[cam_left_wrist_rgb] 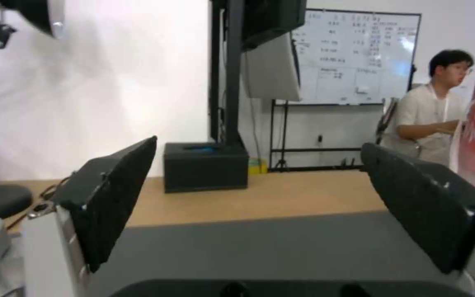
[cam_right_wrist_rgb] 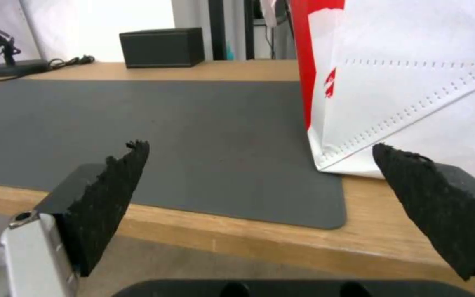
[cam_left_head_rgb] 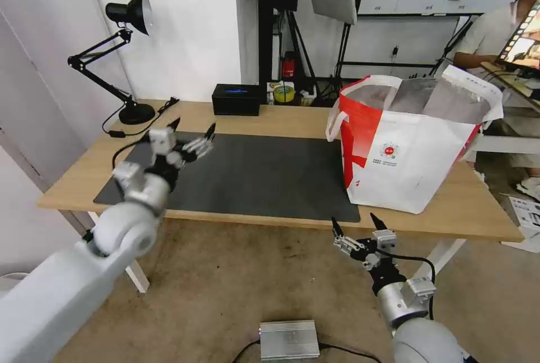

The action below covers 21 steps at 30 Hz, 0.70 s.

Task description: Pick up the trash from the table and place it into the takeout bag.

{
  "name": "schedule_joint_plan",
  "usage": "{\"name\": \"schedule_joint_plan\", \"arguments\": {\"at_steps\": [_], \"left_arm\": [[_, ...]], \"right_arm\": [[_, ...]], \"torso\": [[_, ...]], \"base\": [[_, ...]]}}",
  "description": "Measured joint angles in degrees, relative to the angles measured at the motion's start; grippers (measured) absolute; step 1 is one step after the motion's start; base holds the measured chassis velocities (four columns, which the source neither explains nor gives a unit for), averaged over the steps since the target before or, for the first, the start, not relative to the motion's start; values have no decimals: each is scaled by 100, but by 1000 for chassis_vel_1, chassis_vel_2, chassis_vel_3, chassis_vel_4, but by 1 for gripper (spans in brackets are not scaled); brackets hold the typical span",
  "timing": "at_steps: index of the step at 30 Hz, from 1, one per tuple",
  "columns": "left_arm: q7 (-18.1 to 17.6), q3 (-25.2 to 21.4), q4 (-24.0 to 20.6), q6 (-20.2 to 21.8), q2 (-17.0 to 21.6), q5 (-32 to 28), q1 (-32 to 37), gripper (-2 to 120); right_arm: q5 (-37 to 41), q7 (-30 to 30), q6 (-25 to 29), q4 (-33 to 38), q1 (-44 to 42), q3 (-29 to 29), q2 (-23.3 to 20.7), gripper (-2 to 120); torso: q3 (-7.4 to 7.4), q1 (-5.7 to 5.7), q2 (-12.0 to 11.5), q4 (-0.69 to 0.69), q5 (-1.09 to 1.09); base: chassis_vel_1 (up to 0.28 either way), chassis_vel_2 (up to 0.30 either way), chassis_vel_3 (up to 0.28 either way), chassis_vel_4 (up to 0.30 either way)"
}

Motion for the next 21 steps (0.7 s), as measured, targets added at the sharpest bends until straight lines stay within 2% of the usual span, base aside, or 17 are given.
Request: {"name": "schedule_joint_plan", "arguments": {"at_steps": [6, 7, 10, 14, 21], "left_arm": [[81, -774, -98, -281, -304, 573, 1128, 100], [81, -774, -98, -281, -304, 573, 1128, 100], [236, -1292, -116, -524, -584, 778, 1945, 100], [484, -1577, -109, -779, -804, 851, 2491, 100], [705, -1812, -71, -970, -991, 878, 2875, 100]], "right_arm": [[0, 0, 0, 0, 0, 0, 0, 100], [0, 0, 0, 0, 0, 0, 0, 100], [0, 0, 0, 0, 0, 0, 0, 100], [0, 0, 0, 0, 0, 0, 0, 100], [0, 0, 0, 0, 0, 0, 0, 100]], "torso": [[0, 0, 0, -1, 2], [0, 0, 0, -1, 2], [0, 1, 0, 1, 2], [0, 0, 0, 2, 1], [0, 0, 0, 1, 1]], "base": [[0, 0, 0, 0], [0, 0, 0, 0], [0, 0, 0, 0], [0, 0, 0, 0], [0, 0, 0, 0]]}}
